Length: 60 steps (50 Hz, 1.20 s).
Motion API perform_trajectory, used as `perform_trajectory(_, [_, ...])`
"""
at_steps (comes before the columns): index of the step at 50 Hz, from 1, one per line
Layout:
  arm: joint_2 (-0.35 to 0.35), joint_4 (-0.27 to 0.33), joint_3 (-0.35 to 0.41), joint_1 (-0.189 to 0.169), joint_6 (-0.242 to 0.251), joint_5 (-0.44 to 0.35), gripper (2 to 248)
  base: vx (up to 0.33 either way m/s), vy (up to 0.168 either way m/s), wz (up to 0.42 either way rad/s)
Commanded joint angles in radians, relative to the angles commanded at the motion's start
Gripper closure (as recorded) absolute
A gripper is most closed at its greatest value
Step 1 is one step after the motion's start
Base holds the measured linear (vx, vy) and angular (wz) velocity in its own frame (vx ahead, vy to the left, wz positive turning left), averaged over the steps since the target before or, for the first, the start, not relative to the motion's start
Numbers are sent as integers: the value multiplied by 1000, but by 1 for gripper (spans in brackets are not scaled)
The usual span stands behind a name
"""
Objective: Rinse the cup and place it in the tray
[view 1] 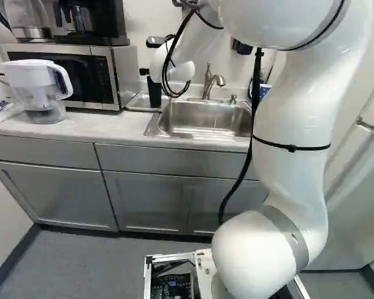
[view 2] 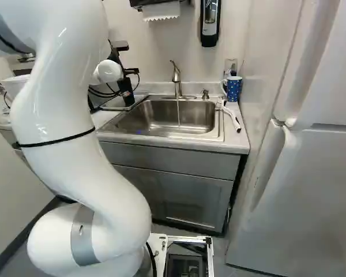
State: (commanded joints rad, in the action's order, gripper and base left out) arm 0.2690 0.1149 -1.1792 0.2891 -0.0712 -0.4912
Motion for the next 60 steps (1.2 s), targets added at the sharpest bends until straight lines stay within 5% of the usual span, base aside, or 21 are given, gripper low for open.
perform_trajectory(22, [-30,0,-12,-13,0,42,3,0,0,0])
perform_trajectory(60, [-82,0,-35,-90,0,96,3,0,0,0])
